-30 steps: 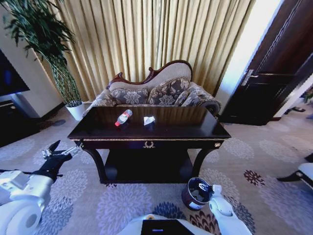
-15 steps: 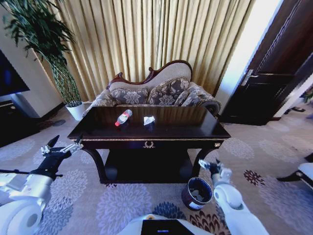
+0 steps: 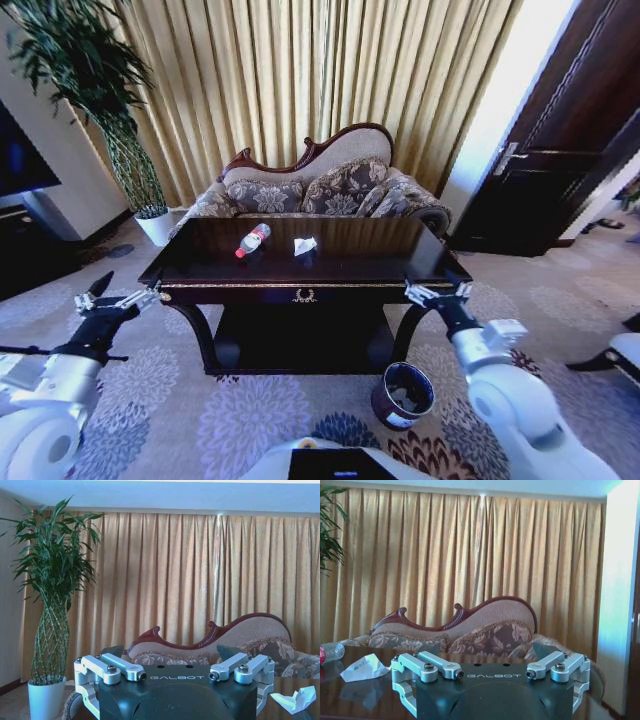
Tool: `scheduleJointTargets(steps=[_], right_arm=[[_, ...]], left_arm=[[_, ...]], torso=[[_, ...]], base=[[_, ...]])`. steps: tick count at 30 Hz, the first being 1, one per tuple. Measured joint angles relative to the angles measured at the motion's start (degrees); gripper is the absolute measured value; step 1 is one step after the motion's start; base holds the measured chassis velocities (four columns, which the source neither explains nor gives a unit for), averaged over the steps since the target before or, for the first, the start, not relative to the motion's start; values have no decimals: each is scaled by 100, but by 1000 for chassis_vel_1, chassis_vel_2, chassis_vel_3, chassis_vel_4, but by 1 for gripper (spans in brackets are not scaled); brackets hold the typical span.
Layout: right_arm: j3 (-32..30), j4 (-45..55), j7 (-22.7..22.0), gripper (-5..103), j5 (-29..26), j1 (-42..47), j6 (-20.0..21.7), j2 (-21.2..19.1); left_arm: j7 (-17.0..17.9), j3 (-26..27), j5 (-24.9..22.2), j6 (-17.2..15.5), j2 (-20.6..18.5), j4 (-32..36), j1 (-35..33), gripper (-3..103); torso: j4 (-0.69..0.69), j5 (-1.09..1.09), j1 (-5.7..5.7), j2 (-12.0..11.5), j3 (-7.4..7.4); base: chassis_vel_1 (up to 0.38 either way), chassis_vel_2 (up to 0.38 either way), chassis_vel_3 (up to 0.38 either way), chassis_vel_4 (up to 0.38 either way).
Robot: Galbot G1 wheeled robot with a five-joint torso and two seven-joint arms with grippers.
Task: Move to the front of the table and place the trash on the table into the trash bin.
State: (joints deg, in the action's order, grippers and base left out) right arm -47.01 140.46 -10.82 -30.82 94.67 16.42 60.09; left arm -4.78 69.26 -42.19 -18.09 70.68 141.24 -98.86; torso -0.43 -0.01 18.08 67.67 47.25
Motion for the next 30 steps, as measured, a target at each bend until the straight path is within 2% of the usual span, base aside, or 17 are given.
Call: scheduleJointTargets(steps=[8, 30], right_arm=[[-331, -57, 171, 100, -3, 70, 9, 29], [-59, 43, 217, 100, -42, 69, 53, 78]], left_arm=[[3, 41, 0, 13, -2, 20, -18, 100], [-19, 21, 4, 15, 6, 17, 1, 100]], torso=[[0, 1, 0, 0, 0], [0, 1, 0, 0, 0]], base=[[0, 0, 0, 0], [0, 0, 0, 0]])
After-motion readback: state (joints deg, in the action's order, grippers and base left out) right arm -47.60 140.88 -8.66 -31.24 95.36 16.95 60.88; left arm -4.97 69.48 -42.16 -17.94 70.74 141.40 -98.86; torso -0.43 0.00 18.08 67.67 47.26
